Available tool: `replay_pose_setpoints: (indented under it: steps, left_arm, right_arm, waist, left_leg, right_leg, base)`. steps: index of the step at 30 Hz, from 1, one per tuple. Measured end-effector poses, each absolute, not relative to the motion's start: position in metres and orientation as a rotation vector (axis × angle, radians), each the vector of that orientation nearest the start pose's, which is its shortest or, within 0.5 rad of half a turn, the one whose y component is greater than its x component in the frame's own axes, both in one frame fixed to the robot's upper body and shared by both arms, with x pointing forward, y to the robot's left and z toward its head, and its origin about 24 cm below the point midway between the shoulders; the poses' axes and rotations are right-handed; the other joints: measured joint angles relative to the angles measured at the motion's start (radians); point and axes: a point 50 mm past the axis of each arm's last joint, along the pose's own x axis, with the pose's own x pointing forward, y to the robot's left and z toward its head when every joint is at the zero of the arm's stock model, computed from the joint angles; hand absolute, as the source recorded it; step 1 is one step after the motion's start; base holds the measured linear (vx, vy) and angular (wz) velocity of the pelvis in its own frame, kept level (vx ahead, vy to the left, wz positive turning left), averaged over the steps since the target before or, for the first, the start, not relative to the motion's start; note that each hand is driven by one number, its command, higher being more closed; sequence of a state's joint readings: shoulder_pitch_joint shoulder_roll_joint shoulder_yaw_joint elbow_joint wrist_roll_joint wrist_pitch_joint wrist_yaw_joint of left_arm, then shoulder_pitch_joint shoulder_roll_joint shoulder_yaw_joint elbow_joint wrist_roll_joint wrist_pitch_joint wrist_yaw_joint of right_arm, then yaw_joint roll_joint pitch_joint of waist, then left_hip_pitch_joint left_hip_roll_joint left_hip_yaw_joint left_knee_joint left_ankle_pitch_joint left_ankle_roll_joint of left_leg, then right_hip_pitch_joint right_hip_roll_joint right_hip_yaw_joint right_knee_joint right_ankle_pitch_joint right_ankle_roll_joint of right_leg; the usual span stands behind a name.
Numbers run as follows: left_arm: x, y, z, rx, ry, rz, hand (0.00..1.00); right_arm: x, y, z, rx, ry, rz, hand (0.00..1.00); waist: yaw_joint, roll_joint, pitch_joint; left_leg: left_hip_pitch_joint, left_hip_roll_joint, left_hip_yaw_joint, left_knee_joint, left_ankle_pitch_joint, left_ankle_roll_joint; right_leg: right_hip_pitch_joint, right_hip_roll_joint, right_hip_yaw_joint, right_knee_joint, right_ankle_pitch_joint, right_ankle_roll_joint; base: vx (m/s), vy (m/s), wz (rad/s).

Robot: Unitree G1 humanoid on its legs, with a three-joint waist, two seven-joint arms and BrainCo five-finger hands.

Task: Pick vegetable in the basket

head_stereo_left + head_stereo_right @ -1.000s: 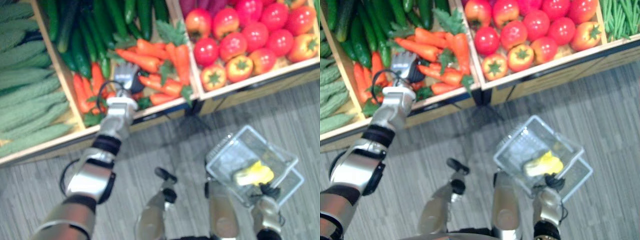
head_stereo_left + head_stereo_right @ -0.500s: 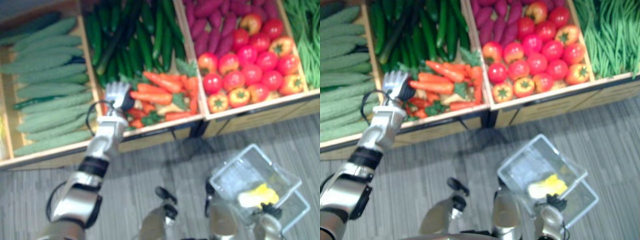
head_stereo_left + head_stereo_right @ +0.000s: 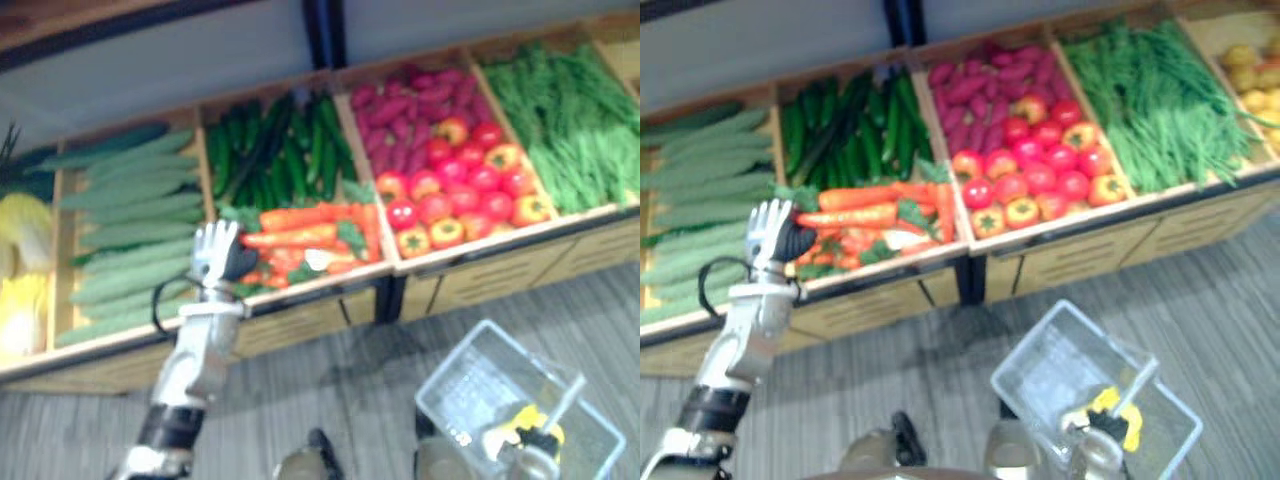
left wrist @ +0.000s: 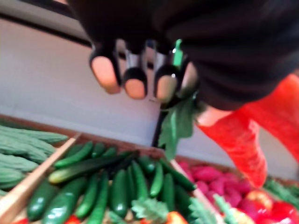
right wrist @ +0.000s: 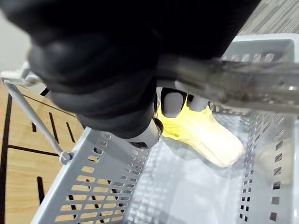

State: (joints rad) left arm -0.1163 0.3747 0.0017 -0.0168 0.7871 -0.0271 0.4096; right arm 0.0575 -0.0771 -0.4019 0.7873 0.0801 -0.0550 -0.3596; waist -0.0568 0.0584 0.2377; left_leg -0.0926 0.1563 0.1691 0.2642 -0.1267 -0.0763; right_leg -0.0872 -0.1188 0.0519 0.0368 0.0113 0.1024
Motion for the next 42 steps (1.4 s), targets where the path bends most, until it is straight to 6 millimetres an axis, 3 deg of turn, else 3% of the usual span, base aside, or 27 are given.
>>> replay_pose_setpoints:
  steps: [1,2,6,9,12,13,14,15,16,17,18,19,20,21,23,26,27,28,29,31,34,35,36,40,42]
  left_arm:
    - [0.265,0.209,0.104,1.068,-0.391,0.393,1.00]
    - [0.265,0.205,0.102,1.045,-0.389,0.396,1.00]
    - [0.263,0.178,0.091,0.964,-0.401,0.287,1.00]
    - [0.263,0.167,0.090,0.954,-0.420,0.234,1.00]
    - [0.266,0.163,0.092,0.942,-0.430,0.219,1.00]
    - [0.269,0.161,0.096,0.926,-0.437,0.224,1.00]
    - [0.268,0.160,0.094,0.908,-0.423,0.228,1.00]
    - [0.266,0.160,0.092,0.906,-0.415,0.228,1.00]
    - [0.260,0.168,0.087,0.910,-0.383,0.249,1.00]
    - [0.258,0.173,0.085,0.914,-0.368,0.257,1.00]
    - [0.257,0.171,0.084,0.908,-0.369,0.252,1.00]
    - [0.255,0.168,0.081,0.890,-0.361,0.241,1.00]
    - [0.252,0.162,0.076,0.867,-0.348,0.220,1.00]
    - [0.250,0.158,0.073,0.853,-0.339,0.208,1.00]
    - [0.241,0.139,0.052,0.811,-0.266,0.127,1.00]
    - [0.238,0.124,0.042,0.783,-0.248,0.057,1.00]
    - [0.237,0.121,0.040,0.763,-0.243,0.045,1.00]
    - [0.236,0.119,0.039,0.752,-0.240,0.033,1.00]
    - [0.235,0.119,0.038,0.748,-0.238,0.033,1.00]
    - [0.229,0.119,0.031,0.740,-0.209,0.029,1.00]
    - [0.223,0.117,0.022,0.742,-0.171,0.009,1.00]
    - [0.222,0.116,0.021,0.742,-0.167,0.003,1.00]
    - [0.221,0.112,0.016,0.743,-0.158,-0.023,1.00]
    - [0.225,0.105,0.001,0.770,-0.103,-0.078,1.00]
    - [0.226,0.100,-0.002,0.784,-0.095,-0.110,1.00]
  right_arm:
    - [0.137,-0.266,-0.113,-0.020,0.758,-0.789,1.00]
    - [0.138,-0.266,-0.111,-0.027,0.751,-0.778,1.00]
    - [0.137,-0.250,-0.101,-0.009,0.686,-0.729,1.00]
    - [0.141,-0.247,-0.094,-0.019,0.645,-0.707,1.00]
    - [0.164,-0.239,-0.077,-0.054,0.554,-0.645,1.00]
    - [0.172,-0.237,-0.068,-0.058,0.504,-0.629,1.00]
    - [0.176,-0.234,-0.064,-0.074,0.482,-0.609,1.00]
    - [0.177,-0.231,-0.063,-0.092,0.480,-0.592,1.00]
    - [0.186,-0.220,-0.060,-0.116,0.461,-0.525,1.00]
    - [0.201,-0.212,-0.050,-0.138,0.403,-0.474,1.00]
    - [0.209,-0.209,-0.045,-0.146,0.376,-0.462,1.00]
    - [0.220,-0.203,-0.038,-0.160,0.342,-0.427,1.00]
    - [0.226,-0.199,-0.034,-0.164,0.321,-0.405,1.00]
    - [0.229,-0.197,-0.032,-0.163,0.313,-0.397,1.00]
    - [0.235,-0.182,-0.029,-0.177,0.296,-0.322,1.00]
    - [0.235,-0.161,-0.032,-0.188,0.306,-0.212,1.00]
    - [0.235,-0.154,-0.033,-0.193,0.307,-0.175,1.00]
    - [0.236,-0.146,-0.031,-0.202,0.295,-0.130,1.00]
    - [0.238,-0.141,-0.029,-0.202,0.282,-0.111,1.00]
    - [0.244,-0.126,-0.019,-0.202,0.232,-0.048,1.00]
    - [0.246,-0.115,-0.016,-0.201,0.218,0.015,1.00]
    - [0.246,-0.115,-0.016,-0.201,0.218,0.022,1.00]
    - [0.246,-0.113,-0.015,-0.199,0.214,0.035,1.00]
    - [0.242,-0.107,-0.002,-0.166,0.161,0.071,1.00]
    - [0.239,-0.107,0.003,-0.152,0.137,0.079,1.00]
  waist:
    - [0.006,0.036,-0.024]
    - [0.003,0.040,-0.027]
    - [-0.028,-0.038,-0.051]
    - [-0.048,-0.054,-0.053]
    - [-0.044,-0.040,-0.050]
    - [-0.042,-0.033,-0.044]
    - [-0.046,-0.033,-0.042]
    - [-0.043,-0.040,-0.040]
    - [-0.016,-0.045,-0.036]
    - [0.008,0.001,-0.057]
    - [0.022,0.004,-0.051]
    - [0.021,0.003,-0.056]
    - [0.025,0.006,-0.056]
    - [0.027,0.004,-0.057]
    - [0.027,0.031,-0.061]
    - [0.030,0.020,-0.060]
    - [0.032,0.016,-0.059]
    - [0.035,0.016,-0.060]
    - [0.041,0.015,-0.059]
    - [0.068,0.014,-0.059]
    - [0.066,0.009,-0.055]
    - [0.065,0.010,-0.056]
    - [0.065,0.012,-0.061]
    - [0.059,-0.026,-0.074]
    - [0.055,-0.026,-0.073]
  left_leg:
    - [0.025,-0.002,-0.108,-0.020,-0.051,-0.037]
    - [0.044,-0.004,-0.127,-0.037,-0.072,-0.046]
    - [0.104,-0.049,0.021,-0.104,-0.075,-0.035]
    - [0.117,-0.057,0.085,-0.095,-0.080,-0.028]
    - [0.113,-0.023,0.209,-0.103,-0.063,-0.002]
    - [0.134,-0.025,0.267,-0.122,-0.062,0.003]
    - [0.168,-0.037,0.314,-0.110,-0.066,0.006]
    - [0.191,-0.047,0.334,-0.094,-0.076,0.005]
    - [0.197,-0.032,0.376,-0.055,-0.093,0.023]
    - [0.179,0.000,0.395,-0.110,-0.098,0.056]
    - [0.191,0.014,0.444,-0.111,-0.098,0.020]
    - [0.188,0.014,0.505,-0.104,-0.100,0.023]
    - [0.189,0.013,0.531,-0.104,-0.099,0.022]
    - [0.194,0.011,0.549,-0.105,-0.096,0.016]
    - [0.206,0.049,0.605,-0.105,-0.070,-0.010]
    - [0.232,0.123,0.616,-0.022,-0.070,-0.013]
    - [0.223,0.147,0.604,0.045,-0.077,-0.008]
    - [0.178,0.167,0.510,0.146,-0.105,0.018]
    - [0.153,0.160,0.440,0.182,-0.121,0.023]
    - [0.076,0.055,0.138,0.173,-0.174,0.005]
    - [0.040,-0.050,-0.114,0.088,-0.177,0.000]
    - [0.038,-0.050,-0.113,0.068,-0.164,0.008]
    - [0.039,-0.037,-0.081,0.020,-0.094,0.007]
    - [0.068,-0.073,-0.014,-0.099,-0.040,0.032]
    - [0.085,-0.089,0.008,-0.133,-0.025,0.038]
  right_leg:
    - [-0.016,0.035,0.045,-0.001,0.010,0.010]
    - [-0.019,0.040,0.059,-0.004,0.015,0.017]
    - [-0.053,0.007,0.190,-0.024,0.062,0.050]
    - [-0.089,0.010,0.215,-0.018,0.099,0.037]
    - [-0.133,0.032,-0.052,-0.072,0.246,-0.131]
    - [-0.167,0.002,-0.253,0.033,0.103,-0.211]
    - [-0.190,-0.079,-0.439,0.163,0.042,-0.262]
    - [-0.184,-0.092,-0.492,0.186,0.068,-0.258]
    - [-0.181,-0.060,-0.520,0.162,0.165,-0.274]
    - [-0.172,0.016,-0.514,0.030,0.295,-0.201]
    - [-0.180,0.004,-0.578,0.104,0.193,-0.246]
    - [-0.200,-0.068,-0.669,0.338,-0.028,-0.239]
    - [-0.186,-0.112,-0.673,0.432,-0.140,-0.158]
    - [-0.168,-0.114,-0.662,0.416,-0.166,-0.134]
    - [-0.113,-0.001,-0.622,0.231,-0.112,-0.164]
    - [-0.040,0.088,-0.568,0.125,-0.078,-0.185]
    - [-0.023,0.107,-0.542,0.099,-0.069,-0.188]
    - [-0.012,0.131,-0.496,0.062,-0.055,-0.185]
    - [-0.012,0.141,-0.469,0.046,-0.050,-0.182]
    - [-0.009,0.170,-0.354,-0.012,-0.012,-0.162]
    - [0.025,0.176,-0.296,-0.033,0.004,-0.146]
    - [0.029,0.181,-0.286,-0.033,0.006,-0.149]
    - [0.032,0.198,-0.253,-0.034,0.010,-0.151]
    - [0.014,0.169,-0.204,-0.072,0.054,-0.139]
    - [0.017,0.159,-0.181,-0.095,0.084,-0.144]
  base:
    - [-0.05,0.149,-1.15]
    - [-0.02,0.146,-1.05]
    - [-0.06,0.122,-0.85]
    - [0.00,0.060,-0.83]
    - [-0.02,0.023,-1.19]
    - [-0.07,0.015,-1.18]
    - [-0.04,0.059,-1.13]
    - [-0.10,0.052,-1.67]
    - [-0.23,-0.026,-2.16]
    - [-0.27,-0.052,-2.32]
    - [-0.27,-0.073,-1.93]
    - [-0.16,-0.076,-1.41]
    - [-0.11,-0.105,-1.15]
    - [-0.02,-0.135,-1.05]
    - [0.06,-0.173,-0.88]
    - [0.06,-0.120,-0.68]
    - [0.01,-0.049,-0.74]
    - [0.00,-0.039,-0.84]
    - [-0.02,-0.029,-1.24]
    - [-0.02,-0.002,-1.49]
    - [-0.01,0.051,-0.98]
    - [-0.04,0.126,-0.75]
    - [-0.02,0.129,-0.58]
    - [0.06,0.167,-0.39]
    - [0.08,0.220,-0.33]
